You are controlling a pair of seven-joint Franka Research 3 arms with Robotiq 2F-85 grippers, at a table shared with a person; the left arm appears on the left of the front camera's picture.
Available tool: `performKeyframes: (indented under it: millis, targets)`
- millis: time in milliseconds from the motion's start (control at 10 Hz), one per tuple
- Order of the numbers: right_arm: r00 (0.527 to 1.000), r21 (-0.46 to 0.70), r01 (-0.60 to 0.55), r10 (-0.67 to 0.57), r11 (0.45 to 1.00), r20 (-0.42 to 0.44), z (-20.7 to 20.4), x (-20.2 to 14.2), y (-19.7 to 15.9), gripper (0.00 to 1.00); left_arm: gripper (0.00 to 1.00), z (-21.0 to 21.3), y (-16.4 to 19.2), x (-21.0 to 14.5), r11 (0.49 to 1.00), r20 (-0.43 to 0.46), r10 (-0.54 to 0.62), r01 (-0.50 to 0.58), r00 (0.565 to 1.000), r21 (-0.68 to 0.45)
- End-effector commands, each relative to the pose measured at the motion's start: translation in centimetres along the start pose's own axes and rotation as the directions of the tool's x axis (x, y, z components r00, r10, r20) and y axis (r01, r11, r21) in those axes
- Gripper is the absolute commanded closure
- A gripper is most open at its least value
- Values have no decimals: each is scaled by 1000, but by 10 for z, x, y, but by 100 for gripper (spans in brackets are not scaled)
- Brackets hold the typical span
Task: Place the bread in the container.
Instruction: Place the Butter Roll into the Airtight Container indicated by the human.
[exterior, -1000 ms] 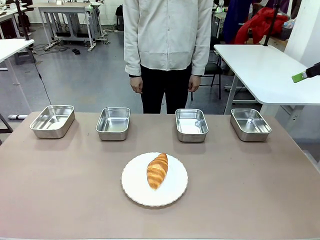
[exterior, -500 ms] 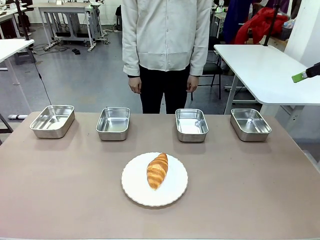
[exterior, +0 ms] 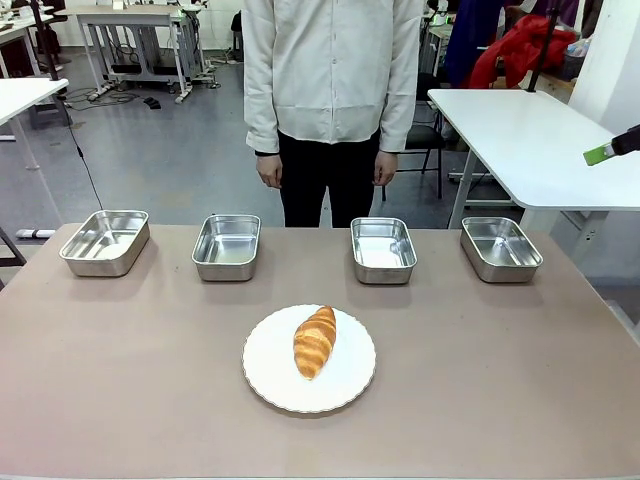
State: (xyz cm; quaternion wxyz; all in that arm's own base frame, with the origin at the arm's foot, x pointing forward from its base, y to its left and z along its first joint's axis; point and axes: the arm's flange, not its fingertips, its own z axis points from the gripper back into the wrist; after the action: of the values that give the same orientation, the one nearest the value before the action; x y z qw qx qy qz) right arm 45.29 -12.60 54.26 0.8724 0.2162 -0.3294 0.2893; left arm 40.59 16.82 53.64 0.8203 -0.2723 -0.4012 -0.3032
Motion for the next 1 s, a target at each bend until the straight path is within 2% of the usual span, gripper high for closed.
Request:
performKeyframes:
  millis: [0,900]
  targets:
    - [1000,7,-3,3,1000,13,0,1,0,0,0,4,-1,-1,1000,10,-13,13,1000,-9]
    - [1000,7,-3,3,1000,13,0,1,0,0,0,4,-1,-1,1000,10,-13,13,1000,-9]
